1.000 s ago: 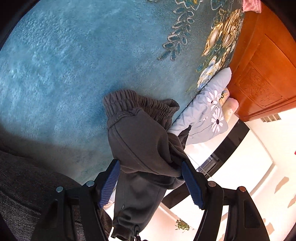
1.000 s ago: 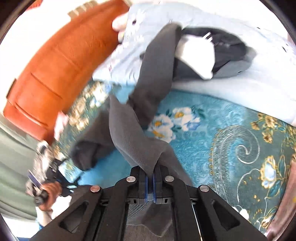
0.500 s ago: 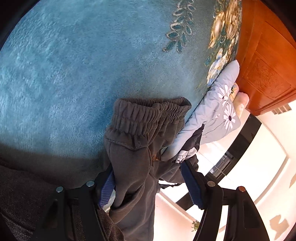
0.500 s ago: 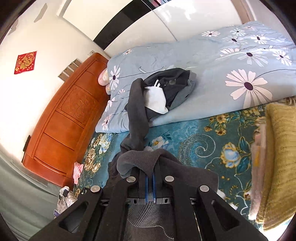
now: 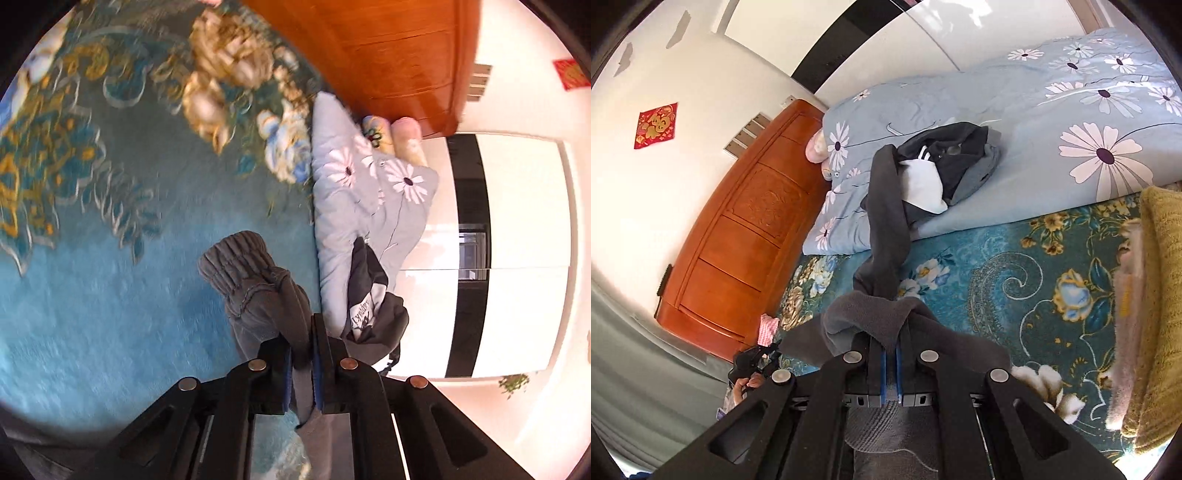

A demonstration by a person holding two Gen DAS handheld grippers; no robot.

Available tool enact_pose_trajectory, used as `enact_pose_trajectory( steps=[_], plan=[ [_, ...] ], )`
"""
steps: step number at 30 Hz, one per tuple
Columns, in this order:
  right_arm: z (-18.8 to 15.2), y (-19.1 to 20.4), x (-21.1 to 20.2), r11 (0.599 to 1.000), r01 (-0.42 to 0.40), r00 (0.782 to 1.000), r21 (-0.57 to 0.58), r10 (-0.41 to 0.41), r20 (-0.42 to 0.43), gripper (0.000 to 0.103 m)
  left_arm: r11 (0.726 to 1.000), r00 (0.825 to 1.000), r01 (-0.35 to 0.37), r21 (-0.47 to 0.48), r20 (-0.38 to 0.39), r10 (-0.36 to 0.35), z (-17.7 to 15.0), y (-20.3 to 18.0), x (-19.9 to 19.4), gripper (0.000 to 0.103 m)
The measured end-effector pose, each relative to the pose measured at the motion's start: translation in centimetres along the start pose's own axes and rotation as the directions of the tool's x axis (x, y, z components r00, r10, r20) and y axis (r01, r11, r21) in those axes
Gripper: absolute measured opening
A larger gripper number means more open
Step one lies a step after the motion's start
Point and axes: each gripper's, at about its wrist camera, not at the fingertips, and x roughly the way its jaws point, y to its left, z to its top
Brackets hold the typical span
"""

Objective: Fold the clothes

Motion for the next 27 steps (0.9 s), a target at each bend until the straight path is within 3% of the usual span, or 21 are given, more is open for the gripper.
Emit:
enact_pose_trajectory(
  steps=[3,6,9,11,17,21,24,27],
  plan=[
    [-0.7,-1.5,2.6,0.995,0.097,0.993,-0.018,-0.098,-0.072,0.003,0.990,0.993,-0.122,0.064,0.004,0.122,0.8,1.9,-0.1,0.009],
    [-2.4,-5.1,8.4,0.975,0.223,0.954,-0.007,-0.220,-0.201,0.003,0.977,0.977,-0.208,0.042,-0.029,0.209,0.0,5.9,2.0,0.009],
    [-4.3,-9.5,13.2,0.952,0.289,0.916,0.096,-0.246,-0.316,0.004,0.961,0.961,-0.271,0.055,-0.045,0.274,-1.2,8.4,3.6,0.009],
    [-4.6,-10.6,14.8,0.942,0.322,0.901,0.100,-0.272,-0.338,0.003,0.953,0.956,-0.288,0.096,-0.033,0.292,-1.5,8.1,3.9,0.009],
    [-1.4,-10.4,15.2,0.928,0.369,0.910,0.052,-0.349,-0.224,0.007,0.936,0.948,-0.312,0.163,-0.018,0.319,-0.3,5.3,5.2,0.010],
    [0.1,-9.8,14.8,0.914,0.406,0.904,0.008,-0.401,-0.147,0.026,0.920,0.936,-0.341,0.195,-0.024,0.352,-0.4,4.8,5.7,0.010],
    [0.6,-9.1,13.2,0.917,0.399,0.914,-0.015,-0.399,-0.078,0.031,0.926,0.939,-0.332,0.179,-0.035,0.343,-0.4,5.4,5.5,0.011],
    [-0.2,-8.6,11.5,0.910,0.411,0.910,-0.054,-0.413,-0.034,0.045,0.936,0.945,-0.317,0.156,-0.038,0.326,-0.5,5.8,5.4,0.012]
  ],
)
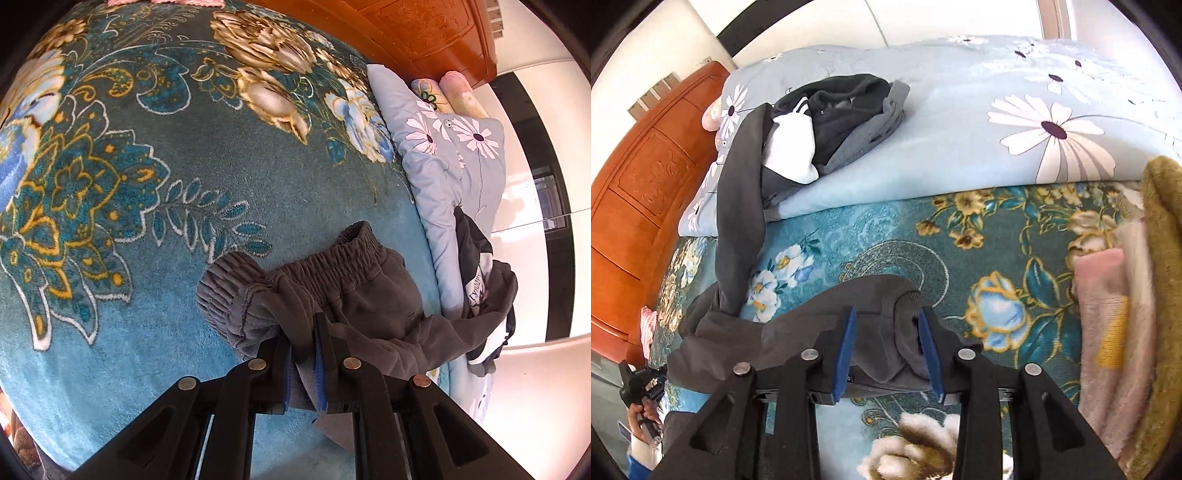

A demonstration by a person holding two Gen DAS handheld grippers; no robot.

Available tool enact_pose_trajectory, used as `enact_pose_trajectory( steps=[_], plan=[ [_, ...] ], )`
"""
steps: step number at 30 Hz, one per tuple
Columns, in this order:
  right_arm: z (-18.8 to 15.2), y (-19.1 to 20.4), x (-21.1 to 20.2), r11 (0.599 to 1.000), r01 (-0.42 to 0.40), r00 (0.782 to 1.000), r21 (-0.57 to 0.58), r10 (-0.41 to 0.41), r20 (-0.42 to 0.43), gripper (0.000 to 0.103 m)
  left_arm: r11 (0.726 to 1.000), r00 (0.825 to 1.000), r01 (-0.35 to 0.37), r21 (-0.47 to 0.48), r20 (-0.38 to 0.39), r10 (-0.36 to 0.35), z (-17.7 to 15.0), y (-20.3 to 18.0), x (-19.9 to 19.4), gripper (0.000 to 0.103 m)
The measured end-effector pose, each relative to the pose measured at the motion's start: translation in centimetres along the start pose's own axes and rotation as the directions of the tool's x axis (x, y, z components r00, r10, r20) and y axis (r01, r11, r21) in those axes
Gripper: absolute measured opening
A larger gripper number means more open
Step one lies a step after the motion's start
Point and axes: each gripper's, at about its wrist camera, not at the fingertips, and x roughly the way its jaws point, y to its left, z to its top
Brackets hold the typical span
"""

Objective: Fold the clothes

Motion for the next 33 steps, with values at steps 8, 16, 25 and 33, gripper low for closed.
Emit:
enact_pose_trajectory(
  steps=[8,16,25,33],
  plan=[
    [-6.5,-4.3,4.5,0.972,-0.077,0.992,0.222,0.096,-0.076,0.048,1.000,1.000,-0.026,0.015,-0.001,0.026,0.1,-0.6,0.5,0.012],
    [-6.6,-6.1,8.5,0.896,-0.126,0.992,0.425,0.126,0.029,0.048,1.000,1.000,-0.024,0.020,-0.019,0.024,0.2,-0.4,0.6,0.013],
    [-4.9,-4.2,4.5,0.885,-0.163,0.986,0.437,0.129,0.106,0.016,0.997,0.999,-0.047,0.065,0.026,0.045,-0.2,-1.9,-1.2,0.009],
    [-9.7,-3.9,-2.0,0.948,-0.104,0.988,0.301,0.063,0.143,0.015,0.980,0.994,-0.099,0.170,0.069,0.088,-1.8,-1.8,-3.1,0.009]
  ],
)
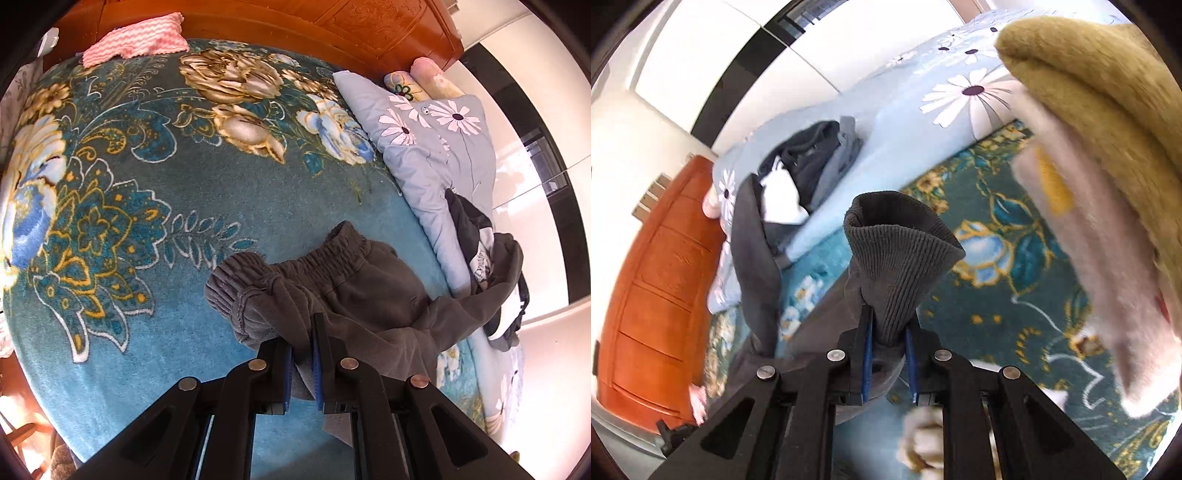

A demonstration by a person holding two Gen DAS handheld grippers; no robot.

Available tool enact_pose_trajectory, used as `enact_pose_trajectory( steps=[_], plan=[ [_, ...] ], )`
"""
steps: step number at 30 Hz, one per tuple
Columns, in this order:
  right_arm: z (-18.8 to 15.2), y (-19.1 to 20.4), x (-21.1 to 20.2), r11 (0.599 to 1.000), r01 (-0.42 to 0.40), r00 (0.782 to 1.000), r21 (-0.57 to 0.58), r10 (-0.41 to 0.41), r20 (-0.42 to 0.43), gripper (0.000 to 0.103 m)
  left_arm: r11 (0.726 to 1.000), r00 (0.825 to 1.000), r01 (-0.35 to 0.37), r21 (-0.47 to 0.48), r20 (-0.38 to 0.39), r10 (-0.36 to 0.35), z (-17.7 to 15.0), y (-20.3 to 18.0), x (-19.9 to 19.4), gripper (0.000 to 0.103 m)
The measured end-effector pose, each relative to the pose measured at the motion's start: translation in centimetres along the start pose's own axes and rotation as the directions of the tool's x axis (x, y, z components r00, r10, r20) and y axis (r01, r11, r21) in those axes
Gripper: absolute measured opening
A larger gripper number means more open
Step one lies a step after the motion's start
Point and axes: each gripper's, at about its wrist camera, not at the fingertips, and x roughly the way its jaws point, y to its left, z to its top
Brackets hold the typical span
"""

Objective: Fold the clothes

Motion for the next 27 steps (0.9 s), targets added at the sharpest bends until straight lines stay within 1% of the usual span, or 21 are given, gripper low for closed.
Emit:
enact_pose_trajectory(
  steps=[2,3,6,7,9,11,15,17,21,23,24,25,26,27],
  plan=[
    [-2.0,-0.7,0.0,0.998,0.046,0.998,-0.043,-0.048,-0.041,0.015,1.000,1.000,-0.009,-0.020,0.002,0.009,-0.6,1.1,0.0,0.009],
    [-2.9,-1.3,0.0,0.998,0.047,0.997,-0.035,-0.049,-0.052,0.015,1.000,1.000,-0.011,-0.028,0.006,0.011,-0.9,1.6,-0.1,0.009],
    [-4.4,-2.9,-1.0,0.999,0.010,0.999,0.040,-0.008,-0.040,0.015,1.000,0.999,-0.012,-0.012,0.043,0.013,-1.4,2.1,-1.1,0.009],
    [-4.8,-3.1,-1.5,0.999,0.000,0.999,0.048,0.002,-0.033,0.015,1.000,0.998,-0.008,0.001,0.059,0.008,-1.5,2.1,-1.6,0.009],
    [-5.7,-2.9,-2.3,1.000,-0.003,0.999,0.030,0.004,-0.034,0.015,1.000,0.997,-0.004,0.021,0.083,0.002,-1.5,2.1,-2.4,0.009],
    [-6.3,-3.1,-2.5,1.000,0.003,0.999,0.018,-0.002,-0.048,0.015,1.000,0.996,-0.004,0.021,0.094,0.002,-1.4,2.4,-2.7,0.009],
    [-7.1,-4.3,-1.6,0.999,0.044,0.994,0.026,-0.041,-0.100,0.015,0.999,0.998,-0.044,0.020,0.034,0.043,-1.8,3.1,-1.3,0.009],
    [-7.1,-4.4,-1.6,0.999,0.045,0.993,0.009,-0.044,-0.107,0.015,0.999,0.999,-0.038,0.025,0.020,0.038,-2.1,3.5,-1.0,0.009],
    [-6.7,-3.7,-2.2,0.997,0.043,0.991,-0.061,-0.050,-0.123,0.017,0.999,1.000,0.000,0.050,-0.004,0.000,-2.4,3.7,-1.5,0.014],
    [-6.4,-2.9,-2.9,0.992,0.060,0.989,-0.115,-0.075,-0.129,0.023,0.996,1.000,0.004,0.085,-0.013,-0.003,-2.4,3.3,-2.1,0.018],
    [-6.2,-2.5,-3.3,0.986,0.078,0.988,-0.146,-0.096,-0.120,0.028,0.994,1.000,-0.002,0.106,-0.018,0.004,-2.4,3.0,-2.4,0.020],
    [-6.0,-2.1,-3.9,0.980,0.098,0.987,-0.172,-0.118,-0.108,0.035,0.992,1.000,-0.015,0.128,-0.024,0.018,-2.4,2.7,-2.7,0.020],
    [-5.8,-1.8,-4.6,0.974,0.119,0.986,-0.193,-0.138,-0.092,0.039,0.989,0.999,-0.030,0.145,-0.024,0.034,-2.3,2.4,-3.1,0.023],
    [-5.5,-1.5,-5.2,0.966,0.140,0.985,-0.215,-0.159,-0.071,0.045,0.988,0.999,-0.043,0.151,-0.012,0.045,-2.2,2.3,-3.7,0.025]
  ],
)
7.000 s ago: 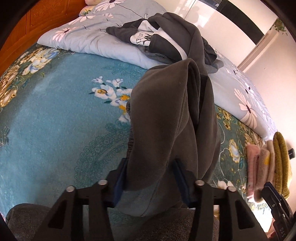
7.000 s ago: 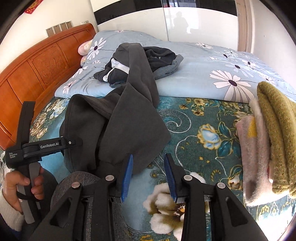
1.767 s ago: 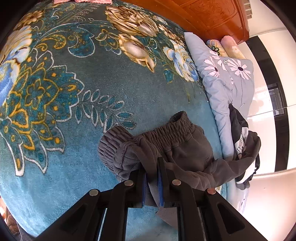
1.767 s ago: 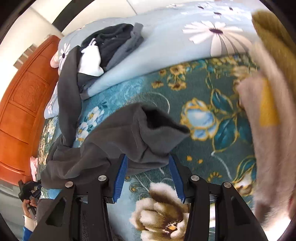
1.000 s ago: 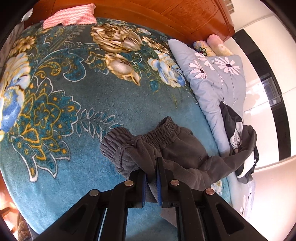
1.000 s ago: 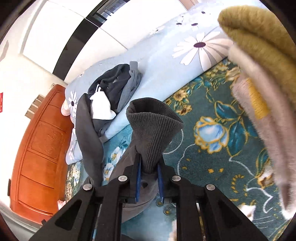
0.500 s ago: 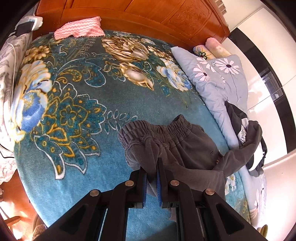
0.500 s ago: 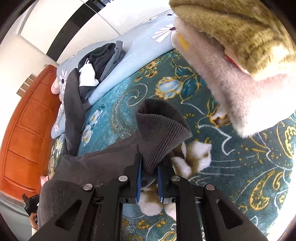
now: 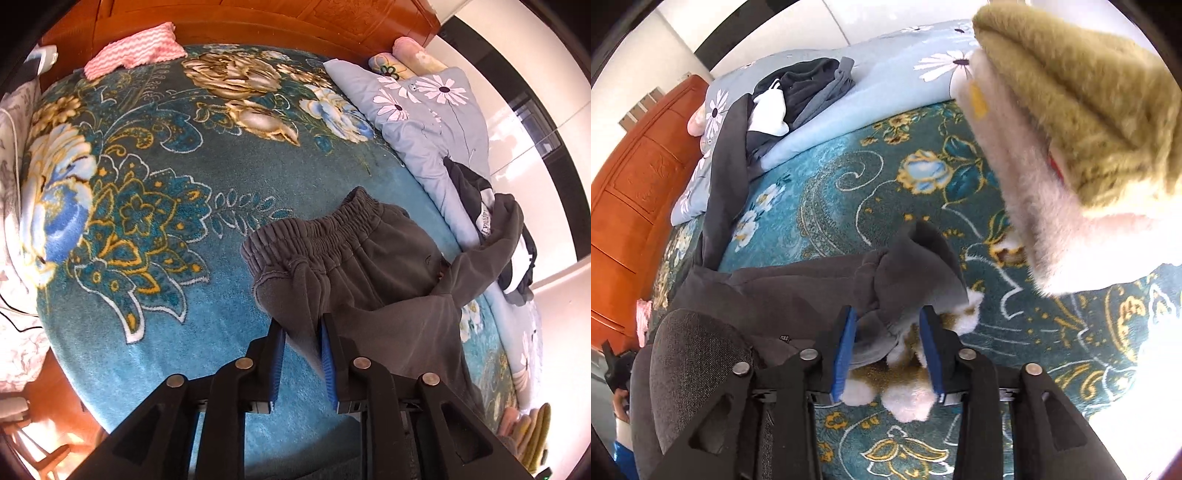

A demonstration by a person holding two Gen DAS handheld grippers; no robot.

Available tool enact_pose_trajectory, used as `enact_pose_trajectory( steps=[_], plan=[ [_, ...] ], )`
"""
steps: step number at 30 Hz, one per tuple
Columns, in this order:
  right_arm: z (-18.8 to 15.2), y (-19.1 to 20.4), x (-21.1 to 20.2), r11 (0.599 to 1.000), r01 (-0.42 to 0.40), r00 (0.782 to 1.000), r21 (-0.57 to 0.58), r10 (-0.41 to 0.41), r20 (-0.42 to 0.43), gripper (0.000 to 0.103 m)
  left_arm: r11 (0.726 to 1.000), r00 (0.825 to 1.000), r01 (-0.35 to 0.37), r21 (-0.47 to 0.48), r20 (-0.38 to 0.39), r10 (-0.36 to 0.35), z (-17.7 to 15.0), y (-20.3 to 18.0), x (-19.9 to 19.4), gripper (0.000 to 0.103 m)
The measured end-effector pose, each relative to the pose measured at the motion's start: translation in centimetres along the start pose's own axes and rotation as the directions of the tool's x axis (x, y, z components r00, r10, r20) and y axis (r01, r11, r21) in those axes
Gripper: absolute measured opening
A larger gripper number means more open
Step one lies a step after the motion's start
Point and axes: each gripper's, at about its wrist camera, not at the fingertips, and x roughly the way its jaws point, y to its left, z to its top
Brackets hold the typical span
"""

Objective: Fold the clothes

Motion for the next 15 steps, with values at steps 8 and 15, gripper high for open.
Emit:
enact_pose_trajectory(
  steps=[8,15],
  plan=[
    [5.3,3.4,-2.7,0.998,0.041,0.990,-0.038,-0.036,0.133,0.047,0.991,0.989,-0.118,0.059,0.093,0.113,3.3,-1.1,-3.2,0.035],
    [8.6,9.5,1.0,0.995,-0.052,0.993,-0.090,0.062,0.105,0.047,0.994,0.997,-0.025,0.109,0.070,0.017,4.2,-7.7,0.1,0.044]
  ],
)
